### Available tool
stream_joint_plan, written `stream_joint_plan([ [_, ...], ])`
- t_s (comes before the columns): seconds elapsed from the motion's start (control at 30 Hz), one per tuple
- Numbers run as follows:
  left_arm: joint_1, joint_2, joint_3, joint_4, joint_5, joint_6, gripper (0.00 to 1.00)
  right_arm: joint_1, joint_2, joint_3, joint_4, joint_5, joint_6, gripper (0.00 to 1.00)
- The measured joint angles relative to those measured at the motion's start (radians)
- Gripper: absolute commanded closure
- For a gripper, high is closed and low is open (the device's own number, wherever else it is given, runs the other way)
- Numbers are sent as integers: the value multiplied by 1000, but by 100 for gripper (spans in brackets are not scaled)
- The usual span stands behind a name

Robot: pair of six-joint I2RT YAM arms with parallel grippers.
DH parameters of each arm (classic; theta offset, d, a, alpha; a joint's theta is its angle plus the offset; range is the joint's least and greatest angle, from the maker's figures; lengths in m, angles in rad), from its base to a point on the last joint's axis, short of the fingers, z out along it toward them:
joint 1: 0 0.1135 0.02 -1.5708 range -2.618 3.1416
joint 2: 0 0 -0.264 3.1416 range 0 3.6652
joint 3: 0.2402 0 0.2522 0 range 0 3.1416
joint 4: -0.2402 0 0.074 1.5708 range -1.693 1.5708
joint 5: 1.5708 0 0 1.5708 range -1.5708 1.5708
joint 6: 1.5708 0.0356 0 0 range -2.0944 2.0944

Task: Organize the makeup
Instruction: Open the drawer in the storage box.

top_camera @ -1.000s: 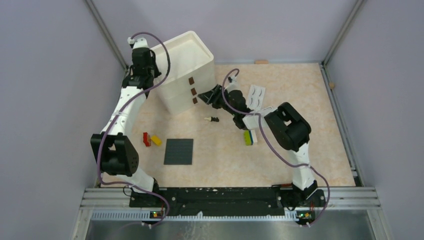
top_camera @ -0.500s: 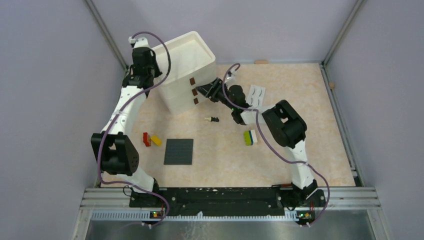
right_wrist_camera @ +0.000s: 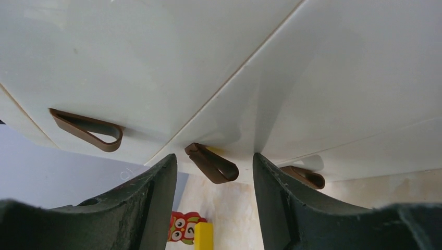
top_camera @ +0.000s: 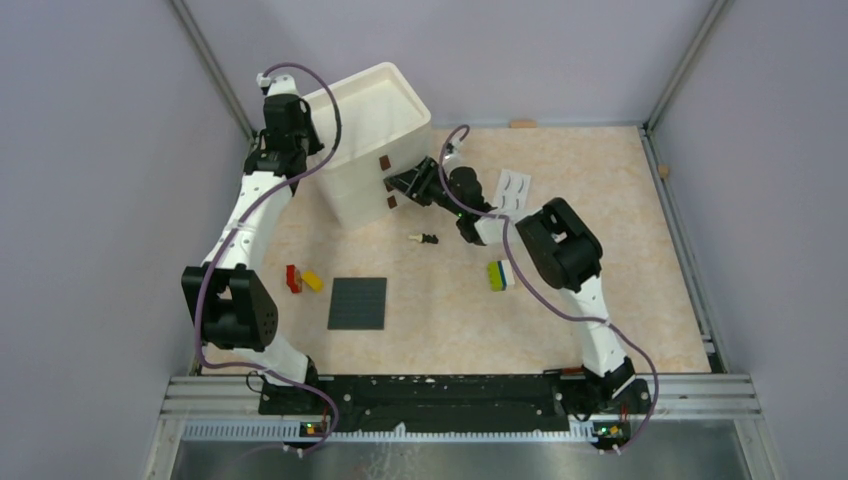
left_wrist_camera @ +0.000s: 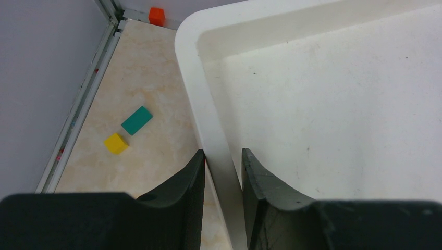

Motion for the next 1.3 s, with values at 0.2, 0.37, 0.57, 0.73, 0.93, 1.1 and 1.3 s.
stream_joint_plan([
  [0.2,2,0,0,0,5,0,76,0,10,27,-27,-31,9,67],
  [0.37,5,0,0,0,8,0,76,0,10,27,-24,-32,13,89],
  [0.57,8,0,0,0,16,0,76,0,10,13,5,-41,12,99],
  [0.73,14,0,2,-3,35,-3,76,0,0,-43,78,-41,11,100],
  [0.93,17,4,5,3,65,-4,76,3,-93,-182,112,-55,-8,100],
  [1.1,18,9,8,6,87,-5,76,15,-194,-312,115,-63,-53,100],
  [1.3,20,11,10,6,95,-5,76,43,-318,-447,98,-59,-127,100],
])
